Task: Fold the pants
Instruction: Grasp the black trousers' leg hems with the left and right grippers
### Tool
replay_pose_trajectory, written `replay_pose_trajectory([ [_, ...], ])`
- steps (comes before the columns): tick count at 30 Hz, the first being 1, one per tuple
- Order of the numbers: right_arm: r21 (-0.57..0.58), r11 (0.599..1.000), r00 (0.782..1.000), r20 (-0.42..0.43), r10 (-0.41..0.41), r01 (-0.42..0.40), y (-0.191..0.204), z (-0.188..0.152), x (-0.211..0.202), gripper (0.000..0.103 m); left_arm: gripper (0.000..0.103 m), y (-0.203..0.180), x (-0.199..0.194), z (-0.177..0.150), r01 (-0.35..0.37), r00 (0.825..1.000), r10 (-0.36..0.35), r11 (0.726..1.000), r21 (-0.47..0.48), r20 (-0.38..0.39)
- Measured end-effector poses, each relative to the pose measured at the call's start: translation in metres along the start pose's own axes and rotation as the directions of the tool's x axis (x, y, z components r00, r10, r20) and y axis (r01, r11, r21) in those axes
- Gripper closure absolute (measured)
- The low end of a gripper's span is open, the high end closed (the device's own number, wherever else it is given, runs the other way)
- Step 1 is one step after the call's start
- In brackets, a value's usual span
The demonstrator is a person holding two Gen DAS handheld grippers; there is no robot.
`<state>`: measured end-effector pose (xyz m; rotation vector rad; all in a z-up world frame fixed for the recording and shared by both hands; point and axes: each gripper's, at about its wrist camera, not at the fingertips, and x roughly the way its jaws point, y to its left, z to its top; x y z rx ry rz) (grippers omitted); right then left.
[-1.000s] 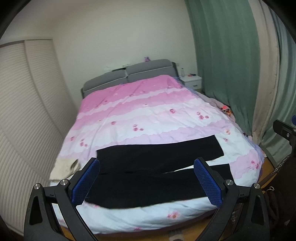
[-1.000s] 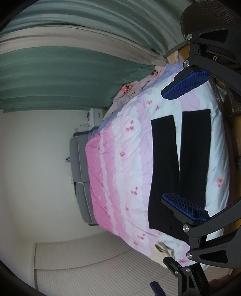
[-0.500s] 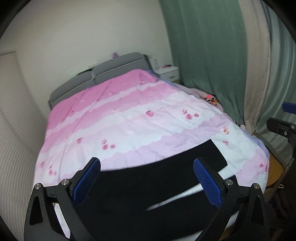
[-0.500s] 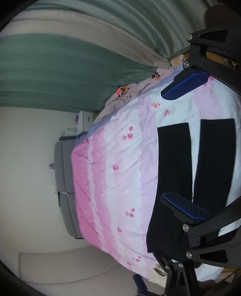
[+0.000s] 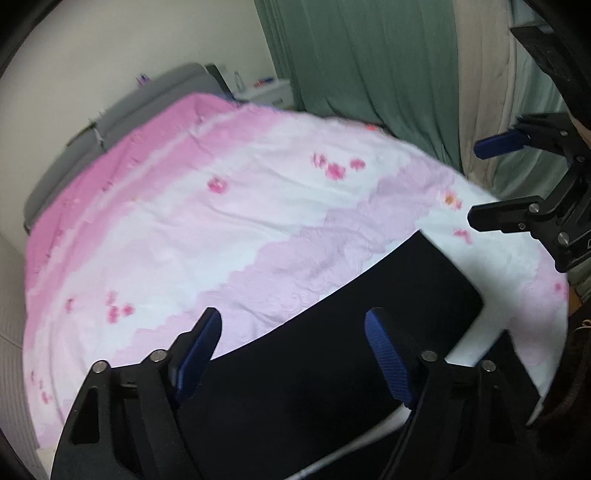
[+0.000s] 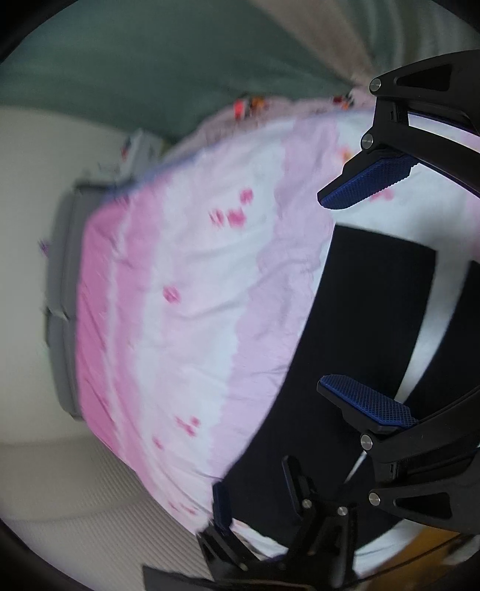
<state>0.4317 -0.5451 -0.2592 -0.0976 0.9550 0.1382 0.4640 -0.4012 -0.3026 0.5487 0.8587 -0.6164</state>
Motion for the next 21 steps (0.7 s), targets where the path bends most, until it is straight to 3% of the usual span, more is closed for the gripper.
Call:
replay_pose_trajectory([
  [3,-0.087,0.995,0.998,-0.054,0.045,-0.049,-0.014,-0.001,0.053,0.014,0.035,-0.001,0.052,-0.003,0.039,0.998,-0.039,0.999,0.014,-0.055],
  [8,-0.198,0.977,0.988,-0.149,0.047,-0.076,-0.031,-0.011,0.127,0.020,0.035,-0.003,0.114,-0.010,0.103,0.989,-0.102,0.995,0.008,-0.105],
  [11,-0.187,0.977,0.979,-0.191,0.069,-0.105,-0.047,-0.022,0.156,0.022,0.040,-0.004,0.142,-0.014,0.161,0.979,-0.160,0.987,-0.002,-0.130],
  [14,-0.154,0.978,0.969,-0.221,0.106,-0.142,-0.067,-0.033,0.179,0.022,0.047,-0.009,0.159,-0.016,0.194,0.972,-0.184,0.980,0.054,-0.148],
  [21,-0.055,0.971,0.941,-0.265,0.211,-0.233,-0.096,-0.040,0.216,0.028,0.049,0.002,0.184,-0.022,0.241,0.949,-0.217,0.967,0.079,-0.230],
])
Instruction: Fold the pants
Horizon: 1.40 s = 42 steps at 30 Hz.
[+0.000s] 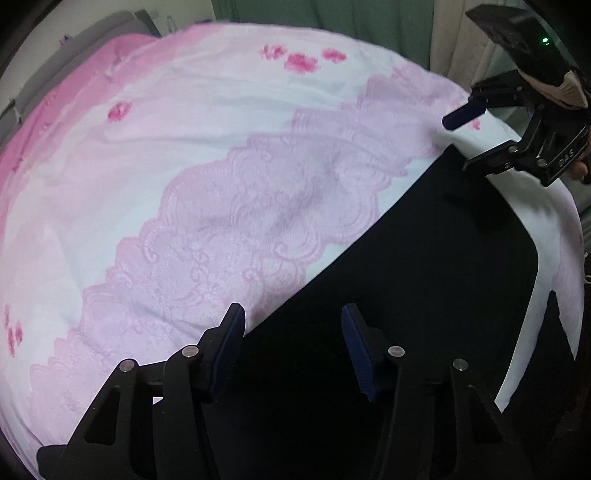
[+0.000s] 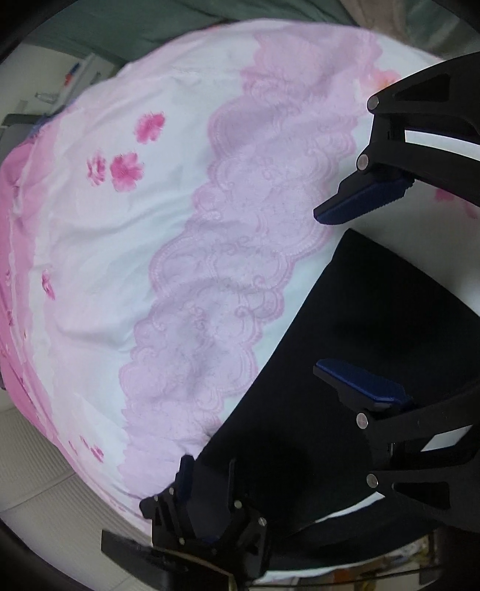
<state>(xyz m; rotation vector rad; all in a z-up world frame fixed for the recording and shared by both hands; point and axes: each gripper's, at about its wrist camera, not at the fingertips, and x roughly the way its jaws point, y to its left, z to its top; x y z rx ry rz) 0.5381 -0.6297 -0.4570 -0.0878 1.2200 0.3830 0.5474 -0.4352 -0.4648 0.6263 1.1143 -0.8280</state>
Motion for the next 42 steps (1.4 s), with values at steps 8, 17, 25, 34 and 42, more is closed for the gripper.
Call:
replay_pose_trajectory([
  [8,-0.240,0.961,0.973,-0.213,0.090,-0.141,0.017,0.033,0.026,0.041,0.049,0.003,0.000,0.011,0.015,0.999,-0.014,0.999,0.036,-0.031],
  [17,-0.259,0.901,0.830,-0.532,0.168,-0.349,0.010,0.068,0.084,0.058,0.057,0.018,0.018,0.019,0.103,0.990,-0.093,0.991,0.091,-0.107],
  [25,-0.250,0.874,0.767,-0.612,0.191,-0.417,0.015,0.066,0.106,0.069,0.063,0.039,0.037,0.014,0.197,0.965,-0.182,0.978,0.062,-0.190],
  [34,-0.268,0.843,0.739,-0.642,0.205,-0.466,0.024,0.054,0.103,0.095,0.085,0.033,0.048,0.001,0.253,0.930,-0.218,0.964,0.086,-0.294],
  [42,-0.376,0.852,0.823,-0.558,0.105,-0.364,0.030,0.056,0.075,0.099,0.093,0.028,0.022,-0.001,0.184,0.947,-0.145,0.976,0.115,-0.285],
])
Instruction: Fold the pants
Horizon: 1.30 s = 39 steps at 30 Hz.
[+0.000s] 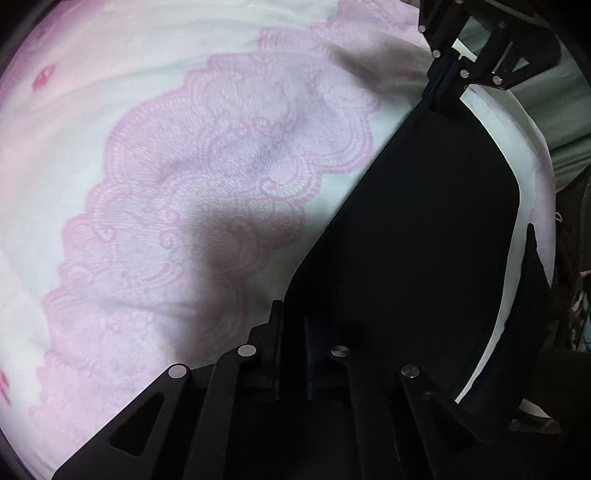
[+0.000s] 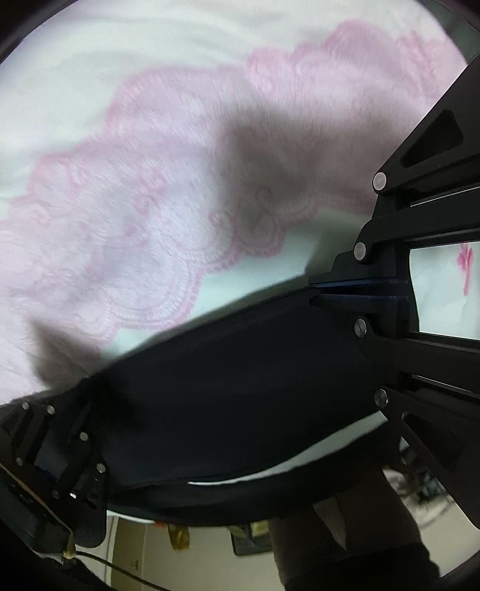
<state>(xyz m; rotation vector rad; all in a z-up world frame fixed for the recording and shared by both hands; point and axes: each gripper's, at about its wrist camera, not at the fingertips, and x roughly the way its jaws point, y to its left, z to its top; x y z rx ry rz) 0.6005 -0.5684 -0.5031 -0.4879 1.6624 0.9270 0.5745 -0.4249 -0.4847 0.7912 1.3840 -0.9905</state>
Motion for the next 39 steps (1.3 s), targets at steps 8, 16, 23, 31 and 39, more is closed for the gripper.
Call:
replay_pose_trajectory([
  [8,-0.004,0.966,0.954,0.158,-0.256,0.260,0.072,-0.029,-0.040,0.099,0.094,-0.042,-0.062,-0.032,-0.141,0.982,0.142,0.990,-0.012,0.126],
  [16,0.043,0.872,0.820,0.321,-0.474,0.487,0.197,-0.079,-0.069,0.100,0.094,-0.110,-0.115,-0.090,-0.267,0.933,0.264,0.963,-0.022,0.245],
  [23,0.091,0.749,0.667,0.393,-0.633,0.656,0.300,-0.125,-0.049,0.100,0.094,-0.196,-0.106,-0.150,-0.397,0.880,0.370,0.917,0.034,0.296],
  [31,0.182,0.692,0.614,0.342,-0.711,0.699,0.372,-0.164,0.030,0.100,0.094,-0.262,-0.053,-0.194,-0.408,0.875,0.382,0.913,0.028,0.297],
  [39,0.263,0.681,0.616,0.293,-0.732,0.684,0.408,-0.188,0.077,0.100,0.094,-0.304,-0.030,-0.218,-0.425,0.874,0.387,0.902,0.079,0.293],
])
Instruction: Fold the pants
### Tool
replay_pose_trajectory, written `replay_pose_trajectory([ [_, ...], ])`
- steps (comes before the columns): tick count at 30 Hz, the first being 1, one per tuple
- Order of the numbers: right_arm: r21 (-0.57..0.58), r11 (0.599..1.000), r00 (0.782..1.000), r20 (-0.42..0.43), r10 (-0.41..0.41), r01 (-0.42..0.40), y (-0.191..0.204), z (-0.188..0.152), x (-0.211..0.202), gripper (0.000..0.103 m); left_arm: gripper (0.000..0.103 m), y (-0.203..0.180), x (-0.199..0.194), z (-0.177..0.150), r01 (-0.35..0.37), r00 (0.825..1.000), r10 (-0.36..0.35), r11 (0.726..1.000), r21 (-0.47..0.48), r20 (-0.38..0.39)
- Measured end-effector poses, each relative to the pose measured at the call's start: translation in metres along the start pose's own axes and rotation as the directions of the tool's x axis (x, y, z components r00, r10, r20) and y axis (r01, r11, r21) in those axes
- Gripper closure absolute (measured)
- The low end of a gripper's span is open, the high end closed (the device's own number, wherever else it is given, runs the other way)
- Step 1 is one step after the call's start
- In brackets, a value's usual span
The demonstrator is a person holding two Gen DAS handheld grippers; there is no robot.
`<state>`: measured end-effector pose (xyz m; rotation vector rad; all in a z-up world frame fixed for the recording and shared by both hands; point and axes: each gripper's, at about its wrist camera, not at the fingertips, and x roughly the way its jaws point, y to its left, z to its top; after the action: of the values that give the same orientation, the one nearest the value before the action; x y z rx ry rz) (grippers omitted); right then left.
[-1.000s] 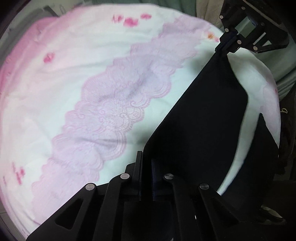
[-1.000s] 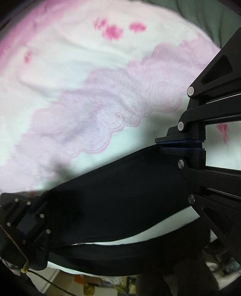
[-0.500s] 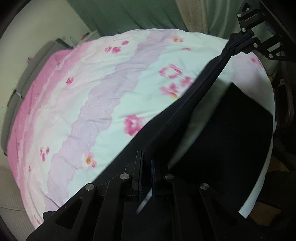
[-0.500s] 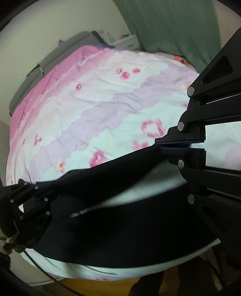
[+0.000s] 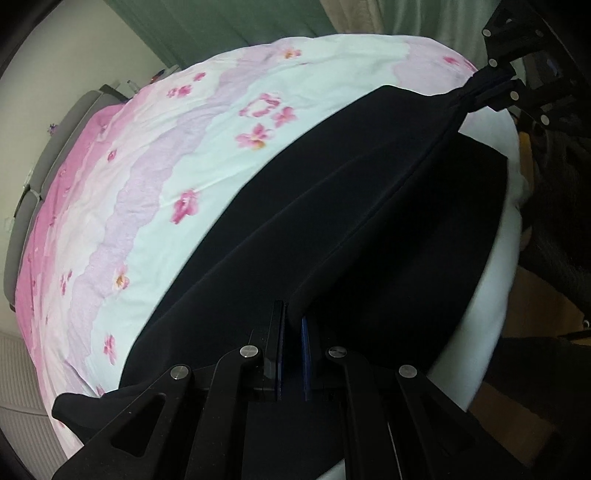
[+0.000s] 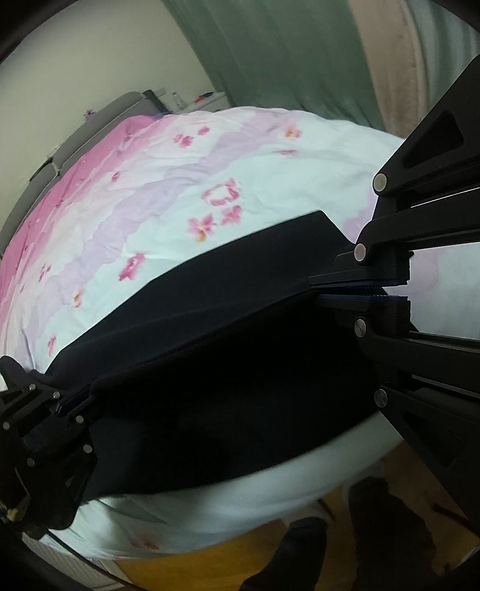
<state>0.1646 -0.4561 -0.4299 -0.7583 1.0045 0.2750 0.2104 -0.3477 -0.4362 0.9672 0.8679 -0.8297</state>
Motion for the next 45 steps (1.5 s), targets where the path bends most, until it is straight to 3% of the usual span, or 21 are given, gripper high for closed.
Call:
replay_pose_trajectory([
  [5,0.030,1.000,1.000,-0.027,0.003,-0.002,0.024,-0.020,-0.006,0.100,0.094,-0.025,0.007,-0.006,0.023,0.999,-0.023,1.000,0.002,-0.035],
  [13,0.089,0.995,0.996,-0.069,0.054,-0.048,0.037,-0.045,0.011,0.100,0.093,-0.055,0.021,-0.016,-0.012,0.999,0.012,1.000,-0.007,-0.042],
  [17,0.048,0.999,0.999,-0.049,-0.004,0.006,0.051,-0.052,0.016,0.100,0.092,-0.063,0.025,-0.023,-0.076,0.997,0.075,0.996,-0.035,-0.020],
  [19,0.010,0.999,0.998,-0.045,-0.041,0.041,0.060,-0.054,0.021,0.100,0.091,-0.066,0.032,-0.023,-0.081,0.996,0.079,0.995,-0.051,-0.045],
  [22,0.002,1.000,0.997,-0.064,-0.029,0.030,0.068,-0.058,0.029,0.099,0.090,-0.073,0.039,-0.028,-0.100,0.994,0.098,0.994,-0.047,-0.051],
  [24,-0.022,1.000,0.996,-0.092,-0.017,0.015,0.074,-0.060,0.034,0.099,0.083,-0.074,0.039,-0.031,-0.118,0.993,0.116,0.992,-0.040,-0.035],
  [27,-0.053,0.998,0.994,-0.094,-0.051,0.046,0.080,-0.064,0.033,0.085,0.075,-0.074,0.035,-0.036,-0.133,0.991,0.133,0.991,-0.030,-0.013],
  [29,-0.052,0.996,0.992,-0.097,-0.076,0.071,0.079,-0.063,0.032,0.067,0.070,-0.070,0.031,-0.037,-0.126,0.992,0.125,0.991,-0.047,-0.017],
  [31,-0.023,0.998,0.995,-0.082,-0.052,0.051,0.073,-0.065,0.024,0.064,0.058,-0.064,0.022,-0.038,-0.109,0.994,0.107,0.991,-0.082,-0.022],
  [33,0.030,0.999,0.998,-0.063,-0.028,0.030,0.065,-0.062,0.009,0.064,0.034,-0.057,0.009,-0.039,-0.072,0.997,0.071,0.989,-0.128,-0.013],
  [40,0.105,0.994,0.999,0.046,0.025,-0.029,0.043,-0.026,-0.049,0.061,0.033,-0.030,-0.049,-0.039,-0.044,0.999,0.039,0.966,-0.253,-0.028],
  [45,0.233,0.956,0.975,0.172,0.143,-0.181,0.006,0.036,-0.071,0.060,0.033,0.053,-0.082,-0.041,-0.152,0.988,0.132,0.902,-0.405,-0.078],
])
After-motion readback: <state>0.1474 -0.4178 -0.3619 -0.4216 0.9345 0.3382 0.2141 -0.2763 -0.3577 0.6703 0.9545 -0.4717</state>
